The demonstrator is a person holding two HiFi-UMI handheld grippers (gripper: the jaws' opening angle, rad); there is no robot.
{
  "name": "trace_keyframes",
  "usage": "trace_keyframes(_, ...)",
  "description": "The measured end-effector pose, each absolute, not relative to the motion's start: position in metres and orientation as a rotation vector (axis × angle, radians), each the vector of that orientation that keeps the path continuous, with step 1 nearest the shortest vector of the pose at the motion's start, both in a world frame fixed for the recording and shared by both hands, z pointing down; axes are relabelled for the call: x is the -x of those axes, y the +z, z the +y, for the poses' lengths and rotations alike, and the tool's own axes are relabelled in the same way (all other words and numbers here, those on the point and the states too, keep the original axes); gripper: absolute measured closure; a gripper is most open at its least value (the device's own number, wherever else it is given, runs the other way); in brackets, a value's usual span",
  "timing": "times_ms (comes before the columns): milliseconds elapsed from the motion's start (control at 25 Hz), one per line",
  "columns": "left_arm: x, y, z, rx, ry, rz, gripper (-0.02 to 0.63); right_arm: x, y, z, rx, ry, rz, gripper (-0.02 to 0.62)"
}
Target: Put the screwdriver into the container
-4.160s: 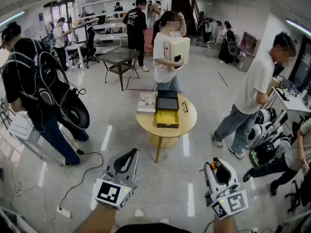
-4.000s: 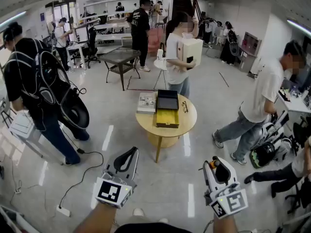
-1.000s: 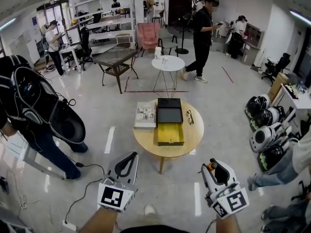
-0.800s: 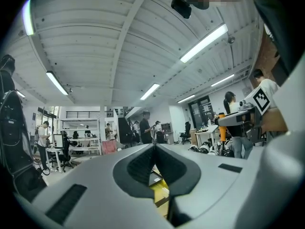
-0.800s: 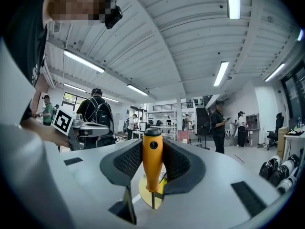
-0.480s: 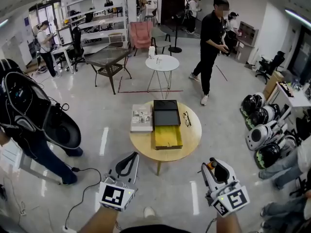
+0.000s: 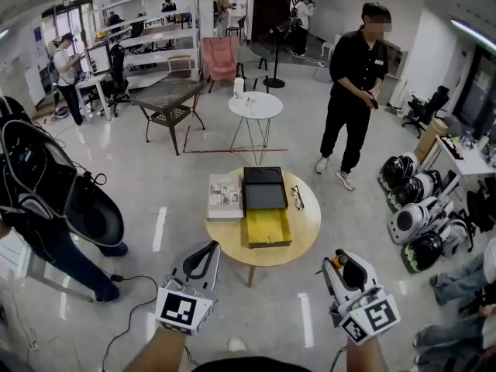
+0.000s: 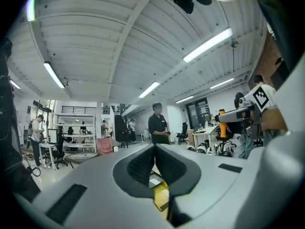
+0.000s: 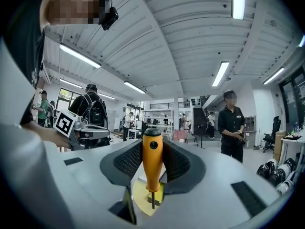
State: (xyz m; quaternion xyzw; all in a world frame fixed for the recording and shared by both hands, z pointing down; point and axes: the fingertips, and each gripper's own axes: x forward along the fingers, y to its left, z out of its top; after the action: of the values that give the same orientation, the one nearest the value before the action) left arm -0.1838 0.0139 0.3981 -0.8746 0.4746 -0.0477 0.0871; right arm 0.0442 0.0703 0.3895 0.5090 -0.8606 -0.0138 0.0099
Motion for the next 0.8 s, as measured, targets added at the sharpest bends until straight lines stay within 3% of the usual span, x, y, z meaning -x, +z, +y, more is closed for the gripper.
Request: trace_keyframes(800, 0.215, 0.387, -0.027, 2.611, -0.078, 1.384, 0.588, -0.011, 0.390, 0.032, -1.589, -0.029, -2.670, 0.459)
